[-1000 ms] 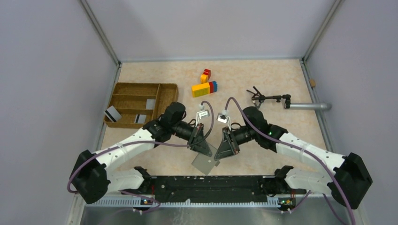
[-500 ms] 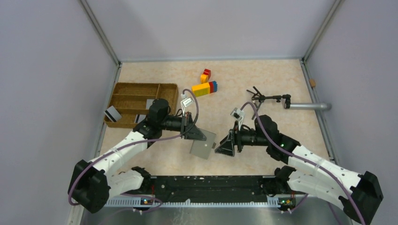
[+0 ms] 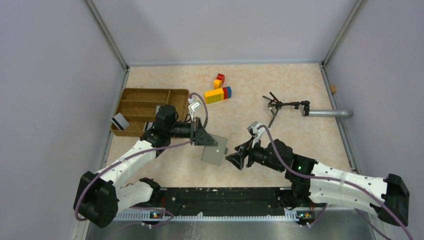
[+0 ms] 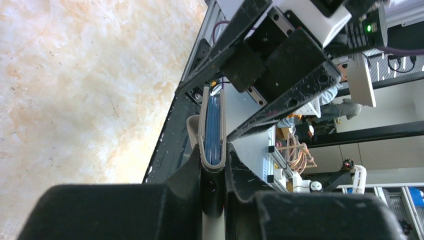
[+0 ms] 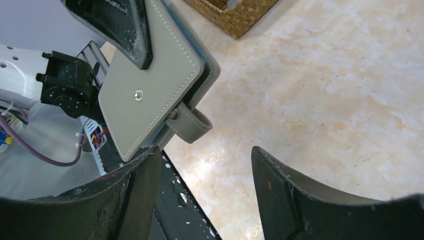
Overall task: Put the credit cards into the card holder
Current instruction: Close the card holder at the center of the board.
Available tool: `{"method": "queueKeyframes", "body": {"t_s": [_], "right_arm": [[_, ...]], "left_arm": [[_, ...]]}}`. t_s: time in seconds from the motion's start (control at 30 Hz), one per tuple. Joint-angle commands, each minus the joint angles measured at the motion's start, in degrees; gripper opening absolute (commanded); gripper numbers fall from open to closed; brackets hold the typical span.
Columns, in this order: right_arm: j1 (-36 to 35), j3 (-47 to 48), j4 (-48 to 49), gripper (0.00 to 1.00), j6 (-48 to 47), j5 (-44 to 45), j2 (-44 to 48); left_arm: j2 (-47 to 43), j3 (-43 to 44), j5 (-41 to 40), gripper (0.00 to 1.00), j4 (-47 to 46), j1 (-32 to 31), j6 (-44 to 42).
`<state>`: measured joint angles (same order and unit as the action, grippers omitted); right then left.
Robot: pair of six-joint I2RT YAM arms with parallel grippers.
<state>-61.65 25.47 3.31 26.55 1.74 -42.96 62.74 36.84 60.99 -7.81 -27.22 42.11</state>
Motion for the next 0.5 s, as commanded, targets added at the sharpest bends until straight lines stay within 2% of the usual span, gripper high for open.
{"method": "queueKeyframes", "body": {"t_s": [0.0,0.13,0.23,0.37,0.47], "right_arm": [[-6.8,-1.2,10.9,0.65,-1.9,15.0,-2.0],[-10.9,-1.1,15.9,0.62,-2.1,23.1,-6.5],[-13.4,0.4,14.9,0.55,1.5,33.5,-10.2],[-13.5,3.0,1.2,0.48,15.2,48.1,-10.7],[-13.5,1.2,-5.1,0.45,23.1,53.5,-6.9]], "left_arm": [[-0.5,-0.2,0.6,0.0,-4.8,1.0,1.2],[-0.3,-0.4,0.7,0.0,-4.9,1.2,1.4],[0.0,-0.6,0.7,0.0,-5.0,1.2,1.6],[-0.1,-0.8,0.2,0.0,-4.5,1.3,1.5],[-0.4,-0.9,-1.2,0.0,-2.8,1.7,0.7]]}}
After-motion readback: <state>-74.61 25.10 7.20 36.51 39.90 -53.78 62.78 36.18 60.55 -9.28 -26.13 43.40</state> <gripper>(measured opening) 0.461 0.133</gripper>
